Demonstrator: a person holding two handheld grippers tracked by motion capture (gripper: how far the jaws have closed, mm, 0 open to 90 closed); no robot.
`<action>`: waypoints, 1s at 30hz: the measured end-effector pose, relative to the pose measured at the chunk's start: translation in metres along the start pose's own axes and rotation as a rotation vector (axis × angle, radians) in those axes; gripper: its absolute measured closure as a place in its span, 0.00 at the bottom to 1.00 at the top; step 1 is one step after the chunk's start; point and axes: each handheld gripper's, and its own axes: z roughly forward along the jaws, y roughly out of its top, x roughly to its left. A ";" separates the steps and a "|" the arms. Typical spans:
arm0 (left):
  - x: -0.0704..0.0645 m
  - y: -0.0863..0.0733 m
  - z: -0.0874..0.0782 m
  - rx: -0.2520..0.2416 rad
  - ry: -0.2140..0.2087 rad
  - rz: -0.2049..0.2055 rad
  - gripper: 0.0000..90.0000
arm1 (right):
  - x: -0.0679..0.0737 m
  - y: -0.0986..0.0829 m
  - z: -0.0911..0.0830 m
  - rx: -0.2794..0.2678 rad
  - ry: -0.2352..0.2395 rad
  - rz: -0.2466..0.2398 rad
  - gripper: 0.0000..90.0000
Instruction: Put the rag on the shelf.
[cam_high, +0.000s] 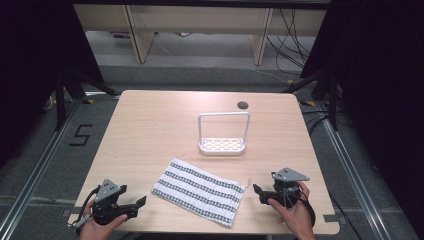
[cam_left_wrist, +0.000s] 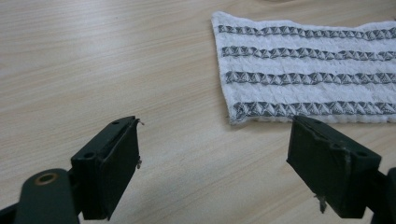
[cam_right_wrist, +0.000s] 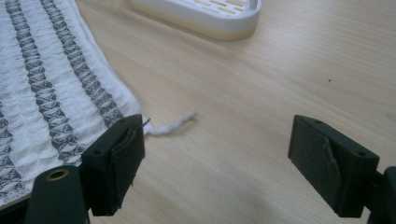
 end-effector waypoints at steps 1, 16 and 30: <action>0.000 0.000 0.000 0.003 0.000 0.002 0.18 | 0.000 0.000 0.000 -0.001 -0.002 0.009 0.22; -0.004 0.000 0.003 0.016 0.000 0.010 0.19 | 0.013 0.014 0.009 -0.009 0.062 -0.023 0.28; -0.005 0.001 0.004 0.046 -0.003 0.033 0.19 | 0.028 0.026 0.018 -0.003 0.086 -0.067 0.28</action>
